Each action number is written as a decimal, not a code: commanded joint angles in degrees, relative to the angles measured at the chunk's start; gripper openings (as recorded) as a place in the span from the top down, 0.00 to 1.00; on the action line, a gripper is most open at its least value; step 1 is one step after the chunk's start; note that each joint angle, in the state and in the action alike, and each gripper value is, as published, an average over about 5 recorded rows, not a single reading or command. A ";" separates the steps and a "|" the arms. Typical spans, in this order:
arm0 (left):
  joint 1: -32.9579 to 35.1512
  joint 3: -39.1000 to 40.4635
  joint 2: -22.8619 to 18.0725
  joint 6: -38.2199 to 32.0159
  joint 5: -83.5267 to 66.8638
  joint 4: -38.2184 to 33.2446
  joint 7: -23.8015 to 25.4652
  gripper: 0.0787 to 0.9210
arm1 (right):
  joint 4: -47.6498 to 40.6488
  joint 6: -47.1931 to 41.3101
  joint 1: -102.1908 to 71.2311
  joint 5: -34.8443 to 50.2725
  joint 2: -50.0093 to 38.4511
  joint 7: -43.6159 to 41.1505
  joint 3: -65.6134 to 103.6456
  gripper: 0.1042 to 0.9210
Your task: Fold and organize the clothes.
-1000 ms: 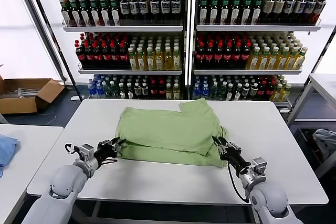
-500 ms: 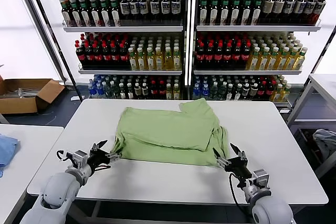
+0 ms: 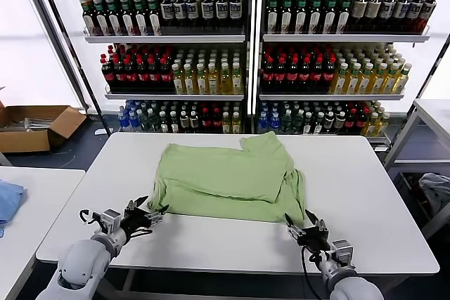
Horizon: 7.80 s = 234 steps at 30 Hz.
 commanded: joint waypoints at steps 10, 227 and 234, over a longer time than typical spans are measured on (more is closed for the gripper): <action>0.99 -0.69 -0.72 0.56 -0.98 0.47 0.63 0.67 | -1.21 -2.18 0.49 4.80 -0.94 1.36 -0.22 0.93; 12.59 2.21 -7.60 1.37 -13.79 -14.53 -38.19 0.12 | 4.42 14.57 -12.43 19.25 -11.92 -19.90 27.30 0.12; 11.96 4.98 -9.48 2.78 -12.36 -12.78 -40.90 0.12 | 5.83 14.05 -12.80 19.39 -11.63 -19.42 26.54 0.12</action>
